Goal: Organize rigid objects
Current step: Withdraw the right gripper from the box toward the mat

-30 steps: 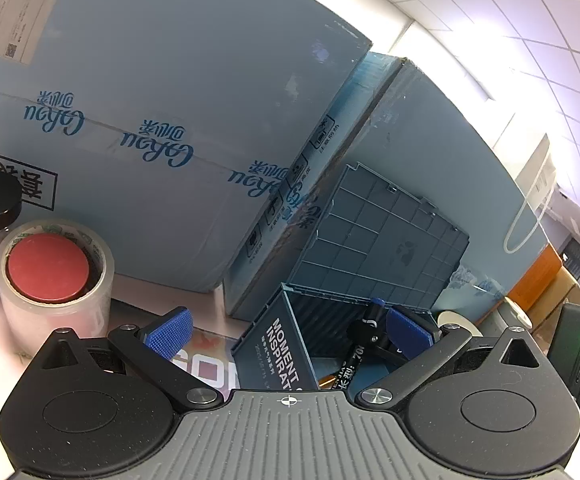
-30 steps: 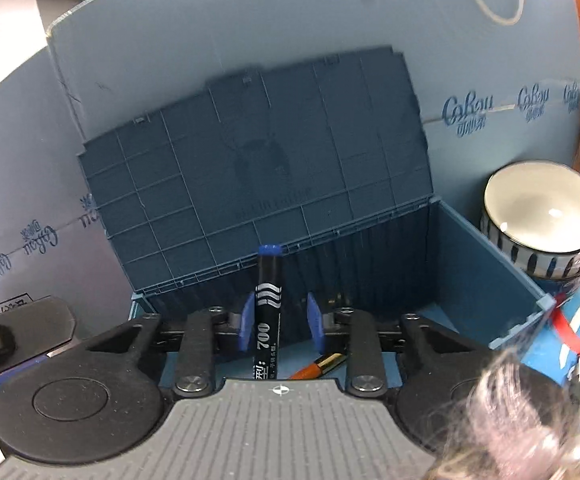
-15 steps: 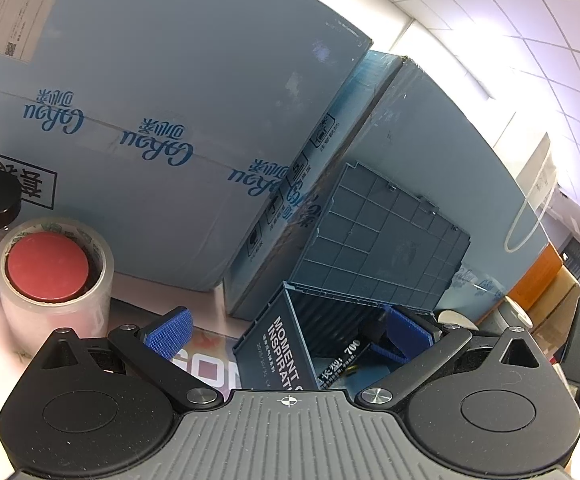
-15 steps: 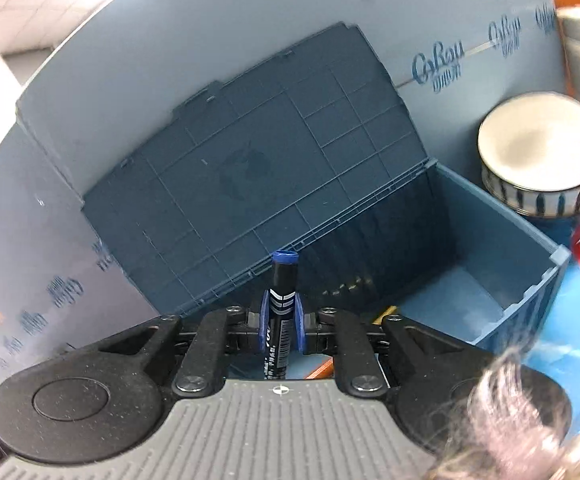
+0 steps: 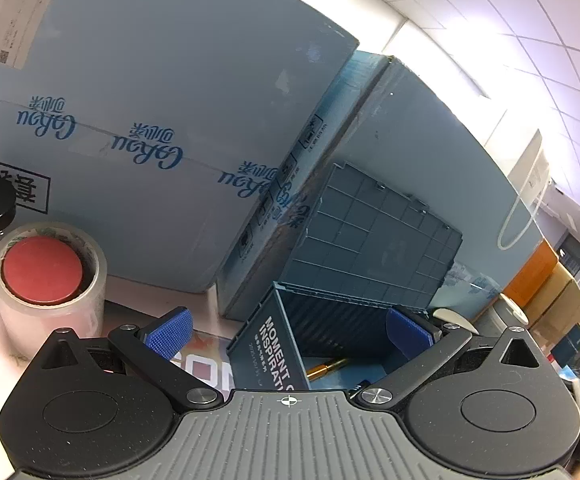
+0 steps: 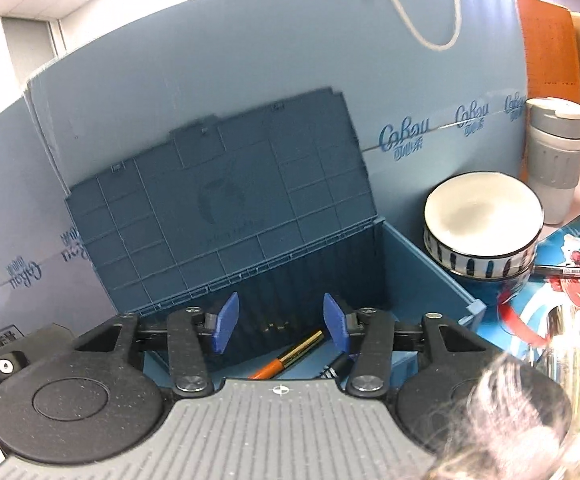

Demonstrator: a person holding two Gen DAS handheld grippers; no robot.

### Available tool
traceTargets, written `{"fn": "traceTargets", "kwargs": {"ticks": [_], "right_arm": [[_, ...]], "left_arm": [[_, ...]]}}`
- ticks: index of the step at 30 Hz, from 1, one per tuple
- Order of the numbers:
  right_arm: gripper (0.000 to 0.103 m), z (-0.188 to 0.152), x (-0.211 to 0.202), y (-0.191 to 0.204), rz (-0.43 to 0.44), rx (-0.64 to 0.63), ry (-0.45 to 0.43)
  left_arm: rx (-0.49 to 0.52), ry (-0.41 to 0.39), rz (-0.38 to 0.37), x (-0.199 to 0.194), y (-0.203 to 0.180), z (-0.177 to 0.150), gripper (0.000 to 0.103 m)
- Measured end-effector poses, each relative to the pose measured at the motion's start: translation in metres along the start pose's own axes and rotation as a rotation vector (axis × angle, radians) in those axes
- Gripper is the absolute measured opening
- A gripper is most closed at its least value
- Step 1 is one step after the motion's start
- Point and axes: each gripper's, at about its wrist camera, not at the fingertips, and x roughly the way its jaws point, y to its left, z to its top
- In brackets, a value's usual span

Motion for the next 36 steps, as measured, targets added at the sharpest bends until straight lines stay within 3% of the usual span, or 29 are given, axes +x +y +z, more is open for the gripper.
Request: {"fn": "traceTargets", "kwargs": {"ticks": [18, 36], "right_arm": [[0.068, 0.006, -0.078, -0.037, 0.094, 0.077, -0.165], [0.073, -0.008, -0.116, -0.104, 0.029, 0.213, -0.206]], "left_arm": [[0.060, -0.028, -0.071, -0.012, -0.021, -0.004, 0.103], [0.199, 0.003, -0.147, -0.005, -0.070, -0.027, 0.103]]}}
